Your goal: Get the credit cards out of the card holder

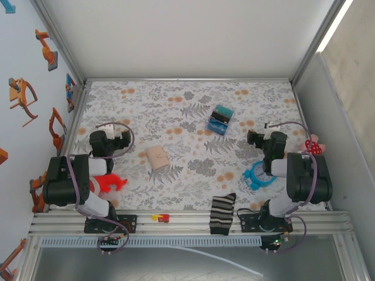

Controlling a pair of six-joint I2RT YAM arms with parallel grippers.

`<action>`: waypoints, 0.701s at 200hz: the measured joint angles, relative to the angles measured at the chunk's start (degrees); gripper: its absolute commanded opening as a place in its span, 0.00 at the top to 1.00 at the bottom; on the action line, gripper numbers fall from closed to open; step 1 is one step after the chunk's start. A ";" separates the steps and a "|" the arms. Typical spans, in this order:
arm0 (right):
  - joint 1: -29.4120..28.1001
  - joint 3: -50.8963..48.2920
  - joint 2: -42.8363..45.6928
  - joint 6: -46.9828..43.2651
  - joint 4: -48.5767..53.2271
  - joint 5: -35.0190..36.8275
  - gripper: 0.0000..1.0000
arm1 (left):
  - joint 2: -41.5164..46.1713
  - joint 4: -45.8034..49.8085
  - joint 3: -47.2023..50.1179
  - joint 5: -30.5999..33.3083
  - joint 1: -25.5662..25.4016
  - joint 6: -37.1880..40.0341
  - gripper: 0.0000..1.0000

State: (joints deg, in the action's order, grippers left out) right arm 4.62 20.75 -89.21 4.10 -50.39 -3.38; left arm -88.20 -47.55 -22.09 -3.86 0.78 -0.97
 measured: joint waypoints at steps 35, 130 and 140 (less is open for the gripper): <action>0.00 -0.22 1.57 0.02 -0.02 0.44 0.01 | 5.16 3.78 -0.07 0.98 0.00 -0.50 0.03; -0.33 -0.26 12.48 1.01 7.58 4.55 0.01 | 28.44 28.48 -6.75 7.39 -3.15 -12.50 0.03; -0.33 0.22 13.97 1.57 9.99 5.60 0.00 | 30.21 32.61 -7.78 8.55 -4.92 -15.10 0.03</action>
State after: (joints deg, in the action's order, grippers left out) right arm 4.29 20.97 -75.24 5.67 -40.40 2.22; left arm -58.00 -14.94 -29.87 4.69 -4.14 -16.08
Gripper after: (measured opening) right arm 0.995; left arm 0.970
